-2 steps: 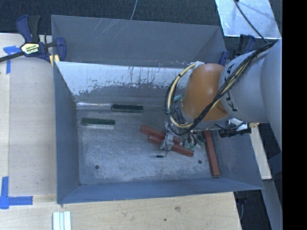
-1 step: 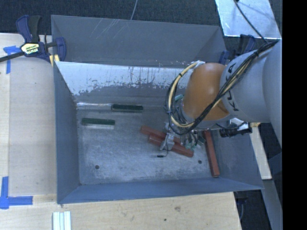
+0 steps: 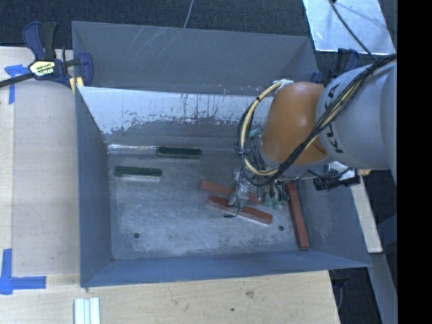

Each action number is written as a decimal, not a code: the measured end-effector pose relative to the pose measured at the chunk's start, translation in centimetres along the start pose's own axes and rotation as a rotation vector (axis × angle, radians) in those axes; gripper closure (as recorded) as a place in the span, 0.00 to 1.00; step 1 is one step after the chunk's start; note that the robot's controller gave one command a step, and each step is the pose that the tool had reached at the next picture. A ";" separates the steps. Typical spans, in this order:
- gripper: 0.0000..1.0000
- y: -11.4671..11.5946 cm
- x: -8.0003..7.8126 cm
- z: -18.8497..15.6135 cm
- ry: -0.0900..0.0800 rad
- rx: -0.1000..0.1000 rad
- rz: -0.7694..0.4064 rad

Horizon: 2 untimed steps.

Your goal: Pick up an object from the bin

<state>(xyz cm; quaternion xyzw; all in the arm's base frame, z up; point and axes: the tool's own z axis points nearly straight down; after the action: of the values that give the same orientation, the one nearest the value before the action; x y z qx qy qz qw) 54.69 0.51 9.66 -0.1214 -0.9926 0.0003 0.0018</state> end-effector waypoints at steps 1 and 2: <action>1.00 0.0 -0.2 -1.7 -0.006 -0.001 0.000; 1.00 0.0 -0.2 -2.9 -0.009 -0.002 -0.001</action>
Offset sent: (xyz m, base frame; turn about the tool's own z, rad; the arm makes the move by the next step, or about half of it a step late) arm 0.0001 0.0000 0.0312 0.0000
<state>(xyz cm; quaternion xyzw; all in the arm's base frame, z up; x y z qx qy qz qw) 54.90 0.49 12.58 -0.1210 -0.9926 -0.0003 -0.0027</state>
